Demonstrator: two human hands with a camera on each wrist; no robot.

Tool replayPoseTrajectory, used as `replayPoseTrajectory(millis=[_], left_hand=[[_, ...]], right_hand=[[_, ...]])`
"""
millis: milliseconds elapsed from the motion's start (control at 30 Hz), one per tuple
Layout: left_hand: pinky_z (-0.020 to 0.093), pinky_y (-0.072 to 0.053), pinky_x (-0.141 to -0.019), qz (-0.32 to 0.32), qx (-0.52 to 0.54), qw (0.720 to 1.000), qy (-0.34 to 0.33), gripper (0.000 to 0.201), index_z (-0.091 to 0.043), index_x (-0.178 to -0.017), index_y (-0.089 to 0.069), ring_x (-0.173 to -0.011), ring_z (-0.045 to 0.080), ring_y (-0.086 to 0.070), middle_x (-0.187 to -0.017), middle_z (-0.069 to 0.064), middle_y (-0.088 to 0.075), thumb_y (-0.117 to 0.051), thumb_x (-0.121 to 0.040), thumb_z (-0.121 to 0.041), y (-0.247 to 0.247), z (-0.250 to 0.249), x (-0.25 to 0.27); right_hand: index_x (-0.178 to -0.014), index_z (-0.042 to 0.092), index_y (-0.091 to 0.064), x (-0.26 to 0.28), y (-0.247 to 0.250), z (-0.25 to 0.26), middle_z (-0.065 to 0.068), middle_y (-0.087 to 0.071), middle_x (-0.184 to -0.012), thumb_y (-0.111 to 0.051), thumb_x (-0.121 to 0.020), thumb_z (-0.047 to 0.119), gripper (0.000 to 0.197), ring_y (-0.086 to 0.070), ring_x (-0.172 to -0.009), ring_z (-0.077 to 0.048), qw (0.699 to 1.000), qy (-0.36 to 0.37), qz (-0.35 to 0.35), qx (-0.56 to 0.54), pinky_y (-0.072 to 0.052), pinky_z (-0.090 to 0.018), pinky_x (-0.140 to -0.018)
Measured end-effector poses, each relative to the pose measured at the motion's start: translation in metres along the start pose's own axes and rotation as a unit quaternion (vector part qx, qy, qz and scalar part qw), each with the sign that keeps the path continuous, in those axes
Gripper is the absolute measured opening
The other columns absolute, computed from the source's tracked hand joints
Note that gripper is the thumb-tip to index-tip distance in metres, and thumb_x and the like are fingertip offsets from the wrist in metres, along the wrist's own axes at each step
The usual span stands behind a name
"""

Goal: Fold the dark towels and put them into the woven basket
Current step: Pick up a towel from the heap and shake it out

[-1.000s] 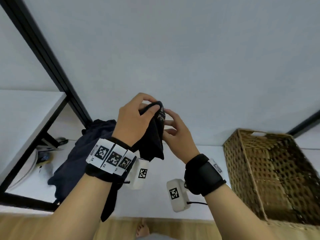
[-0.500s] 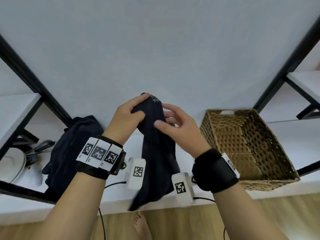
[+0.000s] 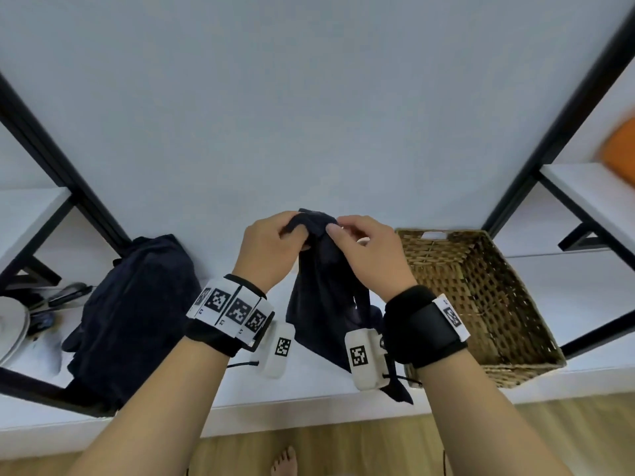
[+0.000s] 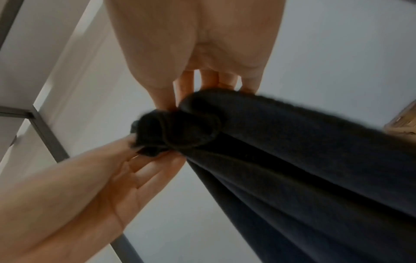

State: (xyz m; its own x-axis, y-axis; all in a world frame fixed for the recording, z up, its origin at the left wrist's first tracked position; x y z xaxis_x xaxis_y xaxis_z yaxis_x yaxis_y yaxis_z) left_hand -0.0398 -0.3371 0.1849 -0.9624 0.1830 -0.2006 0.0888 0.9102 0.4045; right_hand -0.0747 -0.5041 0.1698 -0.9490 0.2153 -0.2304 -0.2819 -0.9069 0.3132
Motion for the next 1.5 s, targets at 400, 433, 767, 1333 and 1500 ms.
replayPoseTrajectory(millis=[400, 433, 767, 1333, 1500], left_hand=[[0.032, -0.029, -0.053, 0.027, -0.179, 0.981, 0.065, 0.047, -0.018, -0.058, -0.028, -0.053, 0.018, -0.036, -0.052, -0.003, -0.034, -0.04, -0.101, -0.032, -0.045, 0.045, 0.052], [0.032, -0.027, -0.053, 0.027, -0.188, 0.979, 0.078, 0.046, -0.018, -0.059, -0.029, -0.053, 0.017, -0.036, -0.052, -0.004, -0.035, -0.039, -0.101, -0.032, -0.046, 0.052, 0.06], [0.03, -0.033, -0.076, 0.154, -0.271, 0.914, 0.261, 0.037, -0.011, -0.096, -0.063, -0.087, 0.023, -0.051, -0.092, 0.005, -0.062, -0.035, -0.103, -0.035, -0.045, 0.19, 0.156], [0.052, -0.054, -0.091, -0.028, 0.017, 0.909, 0.416, 0.019, -0.03, -0.094, -0.063, -0.105, 0.03, -0.063, -0.106, 0.009, -0.068, -0.045, -0.097, -0.034, -0.043, 0.343, 0.15], [0.05, -0.053, -0.093, -0.014, 0.036, 0.891, 0.452, 0.017, -0.033, -0.094, -0.064, -0.106, 0.026, -0.063, -0.108, 0.006, -0.068, -0.047, -0.096, -0.034, -0.044, 0.369, 0.174]], right_hand=[[-0.102, 0.026, -0.058, 0.097, -0.039, -0.096, 0.014, -0.064, -0.087, -0.068, -0.081, 0.02, 0.024, -0.061, -0.081, -0.005, 0.967, -0.088, 0.203, 0.124, -0.047, -0.023, -0.072], [-0.087, 0.024, -0.057, 0.105, -0.039, -0.112, 0.013, -0.061, -0.076, -0.06, -0.086, 0.019, 0.006, -0.059, -0.071, -0.007, 0.962, -0.106, 0.199, 0.154, -0.045, -0.026, -0.066], [-0.067, 0.019, -0.059, 0.172, -0.018, -0.252, 0.004, -0.059, -0.062, -0.063, -0.084, 0.026, 0.019, -0.053, -0.061, -0.009, 0.927, -0.278, 0.153, 0.202, -0.032, -0.019, -0.051], [-0.114, 0.003, -0.053, 0.14, -0.101, -0.357, -0.006, -0.027, -0.16, -0.049, -0.094, 0.019, 0.026, -0.043, -0.132, -0.031, 0.868, -0.266, 0.273, 0.318, -0.041, -0.046, -0.102], [-0.103, 0.009, -0.041, 0.171, -0.095, -0.355, -0.016, -0.058, -0.107, -0.04, -0.098, 0.027, 0.018, -0.056, -0.09, -0.032, 0.817, -0.305, 0.326, 0.364, -0.045, -0.039, -0.076]])
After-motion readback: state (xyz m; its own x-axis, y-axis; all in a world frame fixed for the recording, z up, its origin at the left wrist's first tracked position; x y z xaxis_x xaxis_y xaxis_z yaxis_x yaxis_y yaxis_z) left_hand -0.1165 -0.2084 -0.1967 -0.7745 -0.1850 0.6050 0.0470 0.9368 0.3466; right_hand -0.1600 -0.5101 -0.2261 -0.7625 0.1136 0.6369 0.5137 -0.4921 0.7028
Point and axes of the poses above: each hand's wrist, its own x-axis away from the middle knuckle, its own y-axis out of the back of the hand, z = x × y, the point moved 8 cm from there along -x, towards the middle knuckle
